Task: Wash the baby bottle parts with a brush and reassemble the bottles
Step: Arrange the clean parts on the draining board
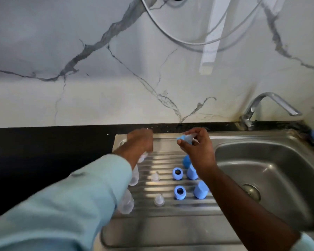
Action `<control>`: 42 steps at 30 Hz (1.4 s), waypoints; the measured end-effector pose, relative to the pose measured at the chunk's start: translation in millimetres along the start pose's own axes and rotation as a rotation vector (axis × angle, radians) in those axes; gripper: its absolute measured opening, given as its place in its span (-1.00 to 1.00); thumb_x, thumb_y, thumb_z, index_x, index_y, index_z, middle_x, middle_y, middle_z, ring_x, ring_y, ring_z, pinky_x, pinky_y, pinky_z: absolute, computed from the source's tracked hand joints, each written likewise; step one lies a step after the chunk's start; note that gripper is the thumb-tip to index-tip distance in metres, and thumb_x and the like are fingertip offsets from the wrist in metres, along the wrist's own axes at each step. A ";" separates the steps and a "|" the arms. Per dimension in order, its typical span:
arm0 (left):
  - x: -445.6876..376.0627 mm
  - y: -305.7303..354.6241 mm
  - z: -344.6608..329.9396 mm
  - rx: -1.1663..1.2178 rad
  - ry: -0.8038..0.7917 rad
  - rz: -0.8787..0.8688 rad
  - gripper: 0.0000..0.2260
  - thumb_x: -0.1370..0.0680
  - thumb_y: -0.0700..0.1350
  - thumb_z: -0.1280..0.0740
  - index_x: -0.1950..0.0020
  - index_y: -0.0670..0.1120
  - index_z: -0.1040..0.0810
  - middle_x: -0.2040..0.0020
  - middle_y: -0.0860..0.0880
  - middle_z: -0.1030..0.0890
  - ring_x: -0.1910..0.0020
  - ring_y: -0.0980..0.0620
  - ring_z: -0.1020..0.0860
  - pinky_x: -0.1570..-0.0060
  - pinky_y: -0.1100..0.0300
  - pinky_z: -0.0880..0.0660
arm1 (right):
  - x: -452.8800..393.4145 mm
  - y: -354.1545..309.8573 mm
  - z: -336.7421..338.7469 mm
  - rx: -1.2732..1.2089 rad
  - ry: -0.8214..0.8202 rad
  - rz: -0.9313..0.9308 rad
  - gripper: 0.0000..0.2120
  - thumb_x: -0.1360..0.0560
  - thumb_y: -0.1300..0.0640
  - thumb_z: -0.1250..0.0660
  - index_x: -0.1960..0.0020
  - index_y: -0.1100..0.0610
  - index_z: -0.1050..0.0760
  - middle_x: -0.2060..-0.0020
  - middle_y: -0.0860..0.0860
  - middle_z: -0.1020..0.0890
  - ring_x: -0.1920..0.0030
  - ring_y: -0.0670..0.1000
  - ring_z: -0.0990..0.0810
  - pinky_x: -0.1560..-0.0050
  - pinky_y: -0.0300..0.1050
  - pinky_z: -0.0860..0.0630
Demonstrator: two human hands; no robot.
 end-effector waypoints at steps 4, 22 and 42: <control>10.7 2.4 -9.5 0.637 -0.032 0.162 -0.64 -0.44 0.00 -0.46 -0.16 -0.06 -0.47 -0.10 -0.08 -0.54 -0.05 -0.10 -0.57 0.03 0.10 -0.53 | -3.6 -5.5 14.8 -0.033 -0.035 0.014 -0.55 -0.34 0.29 -0.52 0.12 -0.16 -0.37 0.08 0.03 -0.58 0.00 0.09 -0.61 -0.05 0.12 -0.59; 131.3 54.4 -9.2 1.968 -0.163 0.546 -0.69 -0.47 0.03 -0.46 -0.10 -0.11 -0.56 0.26 -0.13 -0.62 0.44 0.01 -0.54 0.50 0.26 -0.51 | 30.6 -46.7 50.7 0.098 -0.565 0.536 -0.59 -0.31 0.29 -0.53 -0.08 0.02 -0.54 -0.11 0.01 -0.59 -0.12 -0.01 -0.58 -0.05 -0.19 -0.52; 158.8 56.5 -6.9 1.707 0.009 0.283 -0.78 -0.49 0.00 -0.44 -0.07 0.01 -0.51 0.12 -0.03 -0.59 0.29 -0.02 -0.52 0.38 0.17 -0.46 | 47.0 -19.8 50.7 -0.025 -0.625 -0.010 -0.72 -0.27 0.08 -0.50 0.04 0.09 -0.60 0.24 -0.05 -0.66 0.27 0.00 -0.64 0.16 -0.04 -0.56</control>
Point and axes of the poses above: each hand's wrist, its own x-axis away from the middle knuckle, its own z-axis out of the back of the hand, y = z × x, the point moved 5 cm from there along -x, towards the middle knuckle
